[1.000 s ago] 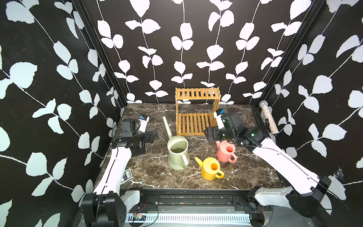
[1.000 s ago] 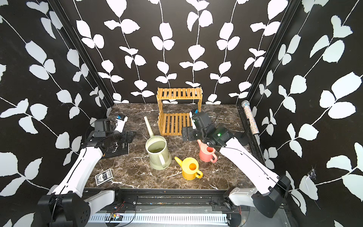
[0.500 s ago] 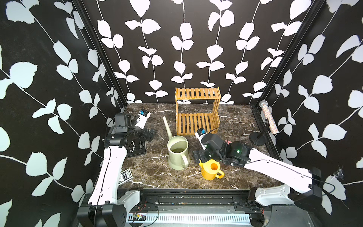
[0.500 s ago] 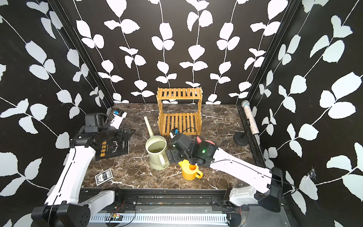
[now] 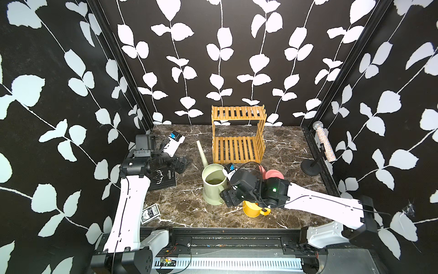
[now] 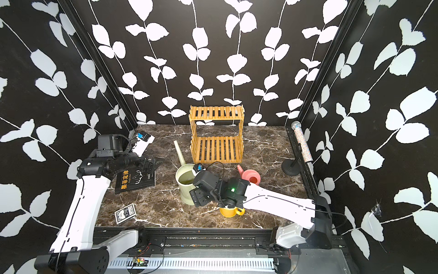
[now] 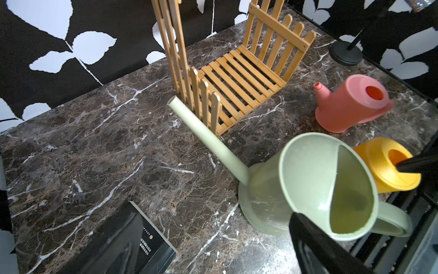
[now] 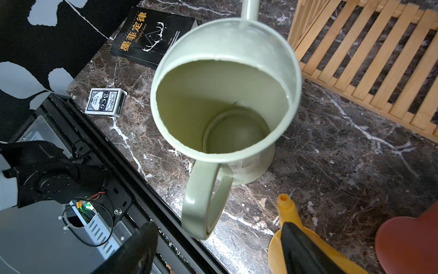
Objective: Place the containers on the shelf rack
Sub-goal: 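Pick up a container from the center of the board.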
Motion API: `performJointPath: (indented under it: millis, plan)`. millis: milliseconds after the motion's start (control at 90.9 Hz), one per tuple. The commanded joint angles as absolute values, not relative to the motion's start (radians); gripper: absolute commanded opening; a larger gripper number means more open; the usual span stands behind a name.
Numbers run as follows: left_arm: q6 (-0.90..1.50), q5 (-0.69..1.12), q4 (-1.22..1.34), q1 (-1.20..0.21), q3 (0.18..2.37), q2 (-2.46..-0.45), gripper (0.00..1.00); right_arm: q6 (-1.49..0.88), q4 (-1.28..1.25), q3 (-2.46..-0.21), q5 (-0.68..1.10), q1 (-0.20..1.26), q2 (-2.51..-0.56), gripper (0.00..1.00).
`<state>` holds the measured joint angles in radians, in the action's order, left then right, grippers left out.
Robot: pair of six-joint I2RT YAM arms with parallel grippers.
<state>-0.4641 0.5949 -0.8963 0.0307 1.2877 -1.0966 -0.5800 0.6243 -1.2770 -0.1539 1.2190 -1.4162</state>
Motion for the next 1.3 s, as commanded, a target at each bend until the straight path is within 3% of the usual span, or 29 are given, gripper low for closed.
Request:
performJointPath:
  millis: [0, 176, 429, 605, 891, 1122, 1287]
  plan:
    - [-0.504, 0.659, -0.954, 0.032, 1.327, -1.090, 0.99, -0.582, 0.605, -1.305, -0.147, 1.230, -1.450, 0.79]
    - [-0.513, 0.661, -0.974, 0.031, 1.353, -1.097, 0.98, -0.580, 0.609, -1.352, -0.164, 1.230, -1.485, 0.74]
    - [-0.536, 0.666, -1.001, 0.028, 1.377, -1.104, 0.99, -0.575, 0.626, -1.380, -0.161, 1.226, -1.530, 0.56]
    - [-0.545, 0.676, -1.027, 0.026, 1.405, -1.112, 0.99, -0.580, 0.636, -1.385, -0.146, 1.209, -1.548, 0.49]
    - [-0.543, 0.677, -1.026, 0.024, 1.413, -1.121, 0.99, -0.594, 0.596, -1.343, -0.127, 1.187, -1.522, 0.31]
    - [-0.540, 0.686, -1.028, 0.023, 1.418, -1.127, 0.99, -0.576, 0.576, -1.335, -0.098, 1.175, -1.514, 0.07]
    - [-0.525, 0.702, -1.029, 0.023, 1.434, -1.129, 0.99, -0.550, 0.560, -1.335, -0.089, 1.174, -1.502, 0.02]
